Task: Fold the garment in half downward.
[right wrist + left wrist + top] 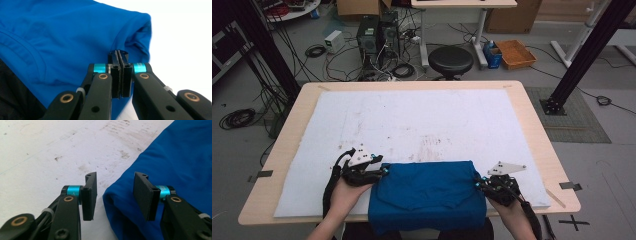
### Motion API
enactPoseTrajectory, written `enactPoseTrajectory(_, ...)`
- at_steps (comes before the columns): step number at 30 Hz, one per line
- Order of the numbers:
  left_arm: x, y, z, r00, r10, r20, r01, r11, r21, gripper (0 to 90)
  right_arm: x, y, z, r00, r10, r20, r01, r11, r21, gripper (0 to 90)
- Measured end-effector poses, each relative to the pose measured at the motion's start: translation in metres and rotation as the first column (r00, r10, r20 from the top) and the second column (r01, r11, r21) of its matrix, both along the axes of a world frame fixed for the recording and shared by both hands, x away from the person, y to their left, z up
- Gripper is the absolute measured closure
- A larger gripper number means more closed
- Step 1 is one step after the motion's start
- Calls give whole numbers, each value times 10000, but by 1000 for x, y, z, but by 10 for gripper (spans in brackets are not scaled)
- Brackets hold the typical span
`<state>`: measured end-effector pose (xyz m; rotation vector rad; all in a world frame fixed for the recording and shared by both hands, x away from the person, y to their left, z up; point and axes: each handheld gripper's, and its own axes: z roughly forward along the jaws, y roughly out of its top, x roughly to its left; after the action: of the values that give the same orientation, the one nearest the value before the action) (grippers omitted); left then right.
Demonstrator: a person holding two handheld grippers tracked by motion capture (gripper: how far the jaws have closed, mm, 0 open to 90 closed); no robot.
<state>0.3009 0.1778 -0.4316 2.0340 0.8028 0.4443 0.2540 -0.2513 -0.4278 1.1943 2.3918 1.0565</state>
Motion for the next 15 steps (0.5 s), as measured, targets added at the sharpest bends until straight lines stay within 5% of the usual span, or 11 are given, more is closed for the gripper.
enactPoseTrajectory(2, 2, 1, 1, 9999, 131, -21, -131, 9999, -106, 519, -1, -4, 1, 10000, -71, -18, 71, 10000, 17, 878)
enactPoseTrajectory(5, 6, 2, 5, 9995, 304, -115, -307, 9991, -288, 478, 2, -7, 5, 9992, -321, 233, 317, 9993, 195, 649)
enactPoseTrajectory(9, 13, -2, 3, 9981, 310, -526, -325, 9991, -283, 457, 21, -5, 18, 9927, -886, 825, 825, 9938, 746, 568)
enactPoseTrajectory(12, 16, -7, -2, 9961, 316, -824, -321, 9995, -54, 455, 47, 1, 20, 9911, -1214, 549, 1133, 9848, 1318, 541)
enactPoseTrajectory(15, 19, -8, -6, 9928, 578, -1050, -570, 9983, 107, 459, 66, 8, 9, 9913, -1315, 81, 1299, 9856, 1079, 565)
